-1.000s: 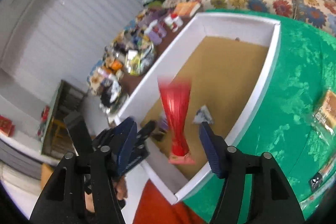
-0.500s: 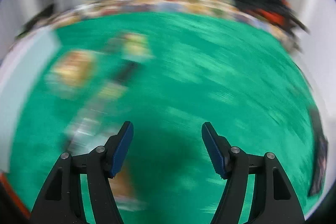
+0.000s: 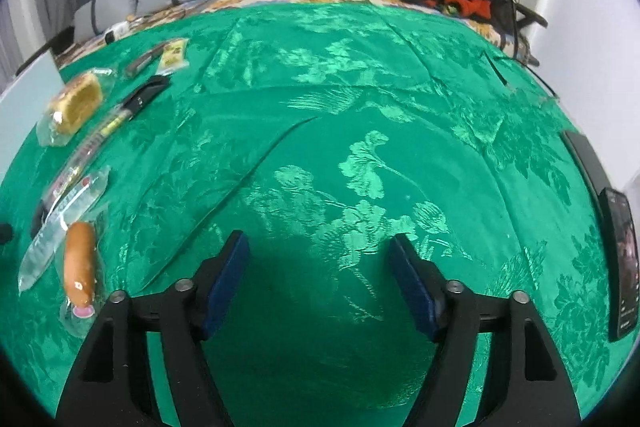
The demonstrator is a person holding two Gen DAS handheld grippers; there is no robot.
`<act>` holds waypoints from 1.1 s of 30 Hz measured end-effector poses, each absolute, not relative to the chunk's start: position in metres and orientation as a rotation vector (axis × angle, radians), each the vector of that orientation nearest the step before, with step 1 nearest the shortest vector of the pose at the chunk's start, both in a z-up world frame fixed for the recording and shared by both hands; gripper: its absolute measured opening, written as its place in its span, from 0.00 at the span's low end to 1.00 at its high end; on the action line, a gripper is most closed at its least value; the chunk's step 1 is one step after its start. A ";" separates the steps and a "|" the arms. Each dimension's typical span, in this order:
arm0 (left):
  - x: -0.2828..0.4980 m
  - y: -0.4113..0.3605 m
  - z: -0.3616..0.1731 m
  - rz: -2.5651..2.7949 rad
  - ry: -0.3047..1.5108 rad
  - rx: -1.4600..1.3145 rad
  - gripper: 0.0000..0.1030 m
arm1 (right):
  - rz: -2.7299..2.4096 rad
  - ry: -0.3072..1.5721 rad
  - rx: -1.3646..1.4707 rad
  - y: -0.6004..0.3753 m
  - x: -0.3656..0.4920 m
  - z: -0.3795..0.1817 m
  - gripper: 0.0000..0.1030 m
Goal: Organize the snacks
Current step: 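Bring both tools back from the box over the remaining snacks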
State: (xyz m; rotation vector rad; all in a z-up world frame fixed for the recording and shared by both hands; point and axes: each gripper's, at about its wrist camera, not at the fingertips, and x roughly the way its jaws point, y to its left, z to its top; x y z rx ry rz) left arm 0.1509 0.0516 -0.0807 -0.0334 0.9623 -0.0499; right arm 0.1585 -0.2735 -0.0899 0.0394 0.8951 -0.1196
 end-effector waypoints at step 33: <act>0.153 0.053 -0.088 -0.039 0.949 -0.001 1.00 | -0.137 0.902 0.048 -0.279 0.161 -0.092 0.83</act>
